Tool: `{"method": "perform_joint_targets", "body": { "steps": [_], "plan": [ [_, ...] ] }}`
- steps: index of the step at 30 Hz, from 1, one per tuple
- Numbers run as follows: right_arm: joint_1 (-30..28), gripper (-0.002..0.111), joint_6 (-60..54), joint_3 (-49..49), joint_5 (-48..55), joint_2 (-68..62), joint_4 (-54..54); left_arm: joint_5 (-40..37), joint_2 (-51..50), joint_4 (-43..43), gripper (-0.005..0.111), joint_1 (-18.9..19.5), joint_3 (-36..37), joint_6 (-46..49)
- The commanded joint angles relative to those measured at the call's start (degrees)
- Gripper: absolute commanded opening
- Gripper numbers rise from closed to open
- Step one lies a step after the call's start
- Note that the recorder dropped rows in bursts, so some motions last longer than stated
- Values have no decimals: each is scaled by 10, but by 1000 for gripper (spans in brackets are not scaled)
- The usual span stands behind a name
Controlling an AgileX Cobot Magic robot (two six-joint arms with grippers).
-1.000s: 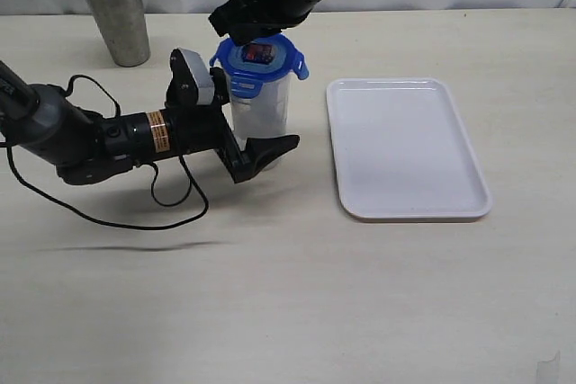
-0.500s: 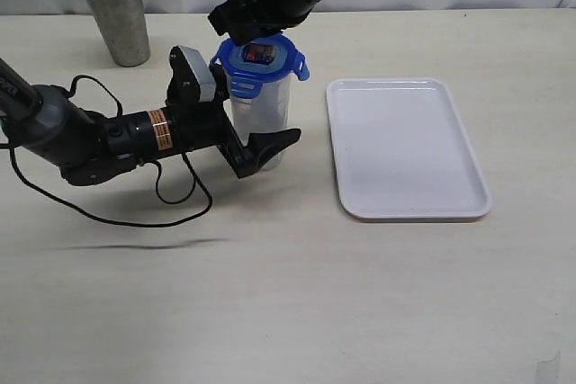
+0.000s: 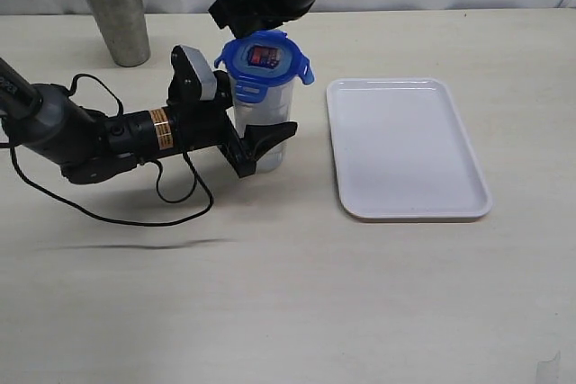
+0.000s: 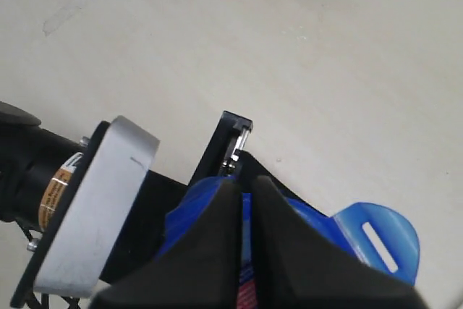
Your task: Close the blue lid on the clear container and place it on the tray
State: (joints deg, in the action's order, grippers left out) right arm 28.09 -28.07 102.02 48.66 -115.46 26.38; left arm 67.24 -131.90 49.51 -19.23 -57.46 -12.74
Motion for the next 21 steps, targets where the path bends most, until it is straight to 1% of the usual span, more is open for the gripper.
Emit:
{"method": "perform_joint_targets", "body": {
  "steps": [1,2,3,5,6,7,8,9,11,13,15,18,21],
  "plan": [
    [1,5,-32,-1,7,34,-3,-35,0,12,0,-1,0,-8],
    [1,5,-42,-1,9,42,-3,-35,0,12,0,-1,0,-8],
    [1,8,-52,-1,11,49,-3,-35,0,12,0,-1,0,-8],
    [1,18,-76,-1,14,63,-3,-35,0,12,0,-1,0,-8],
    [1,26,-86,-1,18,71,-3,-35,0,12,0,-1,0,-8],
    [1,32,-90,-1,23,77,-8,-35,0,12,0,-1,0,-8],
    [2,37,-90,-1,28,81,-16,-35,0,12,0,-1,0,-8],
    [9,41,-86,-1,40,86,-49,-35,0,12,0,-1,0,-8],
    [26,42,-61,-1,62,90,-121,-35,0,12,0,-1,0,-8],
    [56,42,-14,-1,100,90,-229,-35,0,12,0,-1,0,-8],
    [87,42,10,-3,133,87,-292,-35,0,12,0,-1,0,-8],
    [118,42,4,-3,155,83,-301,-37,0,13,0,-1,0,-8],
    [133,42,3,-3,129,82,-303,-37,0,20,0,-1,0,-8]
  ]
}}
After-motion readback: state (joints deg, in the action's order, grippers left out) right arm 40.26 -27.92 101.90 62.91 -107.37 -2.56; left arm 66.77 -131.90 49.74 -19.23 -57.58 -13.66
